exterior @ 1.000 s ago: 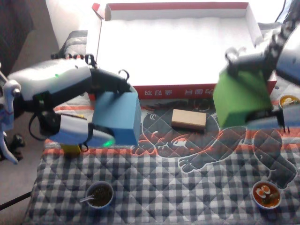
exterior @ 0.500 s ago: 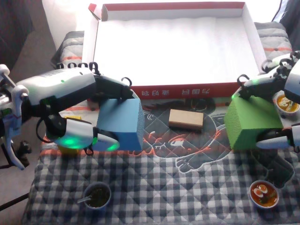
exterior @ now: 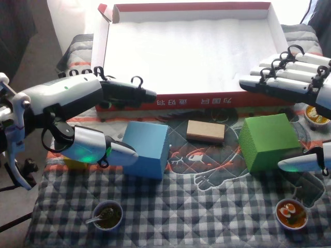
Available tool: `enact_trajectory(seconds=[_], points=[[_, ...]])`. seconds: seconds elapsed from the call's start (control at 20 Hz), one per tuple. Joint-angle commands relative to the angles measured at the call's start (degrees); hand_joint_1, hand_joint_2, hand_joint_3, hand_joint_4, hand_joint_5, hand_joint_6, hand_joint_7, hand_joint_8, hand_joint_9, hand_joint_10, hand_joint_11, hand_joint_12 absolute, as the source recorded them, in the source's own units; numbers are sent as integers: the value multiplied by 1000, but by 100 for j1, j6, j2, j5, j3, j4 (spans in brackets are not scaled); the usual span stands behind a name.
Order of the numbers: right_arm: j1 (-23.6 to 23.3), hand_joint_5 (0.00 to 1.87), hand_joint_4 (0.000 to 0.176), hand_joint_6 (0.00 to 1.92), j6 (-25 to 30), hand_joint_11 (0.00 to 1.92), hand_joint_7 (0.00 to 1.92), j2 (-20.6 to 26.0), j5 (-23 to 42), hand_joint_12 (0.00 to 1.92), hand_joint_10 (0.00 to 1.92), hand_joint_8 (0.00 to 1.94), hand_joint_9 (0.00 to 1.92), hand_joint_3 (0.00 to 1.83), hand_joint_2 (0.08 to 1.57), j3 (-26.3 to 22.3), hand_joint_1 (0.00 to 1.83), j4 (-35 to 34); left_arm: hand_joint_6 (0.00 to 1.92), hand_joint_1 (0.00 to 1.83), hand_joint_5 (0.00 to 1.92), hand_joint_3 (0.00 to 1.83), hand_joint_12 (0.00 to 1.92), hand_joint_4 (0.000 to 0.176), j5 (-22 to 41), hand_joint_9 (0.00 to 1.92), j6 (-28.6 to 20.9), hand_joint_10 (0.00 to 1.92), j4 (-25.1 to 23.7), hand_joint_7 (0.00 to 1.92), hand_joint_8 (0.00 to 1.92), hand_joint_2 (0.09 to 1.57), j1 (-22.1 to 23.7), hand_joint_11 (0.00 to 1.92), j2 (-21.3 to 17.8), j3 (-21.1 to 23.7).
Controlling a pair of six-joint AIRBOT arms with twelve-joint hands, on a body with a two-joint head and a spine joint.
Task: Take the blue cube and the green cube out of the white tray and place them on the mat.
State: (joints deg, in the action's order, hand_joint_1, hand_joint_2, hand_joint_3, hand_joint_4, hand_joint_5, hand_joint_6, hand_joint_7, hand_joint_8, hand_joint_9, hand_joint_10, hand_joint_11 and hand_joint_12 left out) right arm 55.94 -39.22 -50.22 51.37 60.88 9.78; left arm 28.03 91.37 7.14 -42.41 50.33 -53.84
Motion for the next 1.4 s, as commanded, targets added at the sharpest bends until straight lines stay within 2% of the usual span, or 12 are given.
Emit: enact_trajectory(seconds=[0.0,0.05,0.3,0.4,0.65,0.7,0.9,1.0,1.1,1.25,1.3,1.35], points=[[-42,104,54,4,33,0,147,44,866,248,2,2,96,2,964,-3,620,-203,0,872,361,0,1482,128,856,107,-79,927,46,397,5,940,28,0,-58,39],[-15,105,15,1,33,0,124,78,1033,165,0,0,70,4,981,-18,652,-278,0,842,273,0,1162,143,1071,170,-358,461,36,301,0,888,-35,0,-127,52],[190,72,40,4,32,41,89,127,2514,21,11,15,53,0,968,-56,615,-1004,8,685,101,8,39,176,3187,77,-2957,14,-75,124,5,923,-637,0,-398,-106],[209,203,24,6,11,240,280,88,3165,77,15,9,290,0,934,-55,755,-1226,4,754,102,16,1,128,4342,11,-3578,0,109,88,0,954,-1029,0,-412,-104],[233,224,79,10,-222,270,343,141,3970,86,3,0,361,0,973,-234,659,-1286,2,639,49,0,42,140,6267,176,-4365,18,424,187,7,882,-1690,67,-407,-19],[280,195,89,2,-279,253,305,159,4107,74,0,0,308,11,1007,-289,666,-1283,0,543,43,16,383,146,6536,225,-4390,10,480,215,4,851,-1808,13,-402,20],[505,93,46,16,-557,197,196,294,4764,27,15,6,242,8,1090,-529,720,-1287,7,581,140,0,13,174,7112,126,-4697,8,592,150,4,1021,-2036,22,-364,64],[566,159,55,12,-627,219,165,359,4958,32,2,4,220,16,1193,-636,341,-1324,7,468,205,6,4,58,7114,155,-4831,5,632,193,5,1064,-2029,9,-323,38],[566,76,77,3,-659,218,205,402,4958,28,9,4,240,0,1233,-674,420,-1371,5,378,294,0,75,0,7115,294,-5164,12,633,338,8,1042,-1999,159,-211,-102],[572,45,120,11,-700,139,150,447,4959,5,0,0,174,8,1217,-733,524,-1378,11,304,277,6,85,0,7116,294,-5164,0,429,323,2,1172,-1812,176,-189,-96],[572,114,146,13,-700,39,46,452,4960,0,0,0,50,12,1280,-733,428,-1392,152,379,621,13,89,81,7116,318,-5115,6,356,394,19,1225,-1732,192,-186,-98],[571,114,146,13,-700,39,46,455,4960,0,0,0,50,12,1280,-734,428,-1392,152,379,621,13,89,81,7116,318,-5111,6,354,394,19,1225,-1699,192,-187,-110]])
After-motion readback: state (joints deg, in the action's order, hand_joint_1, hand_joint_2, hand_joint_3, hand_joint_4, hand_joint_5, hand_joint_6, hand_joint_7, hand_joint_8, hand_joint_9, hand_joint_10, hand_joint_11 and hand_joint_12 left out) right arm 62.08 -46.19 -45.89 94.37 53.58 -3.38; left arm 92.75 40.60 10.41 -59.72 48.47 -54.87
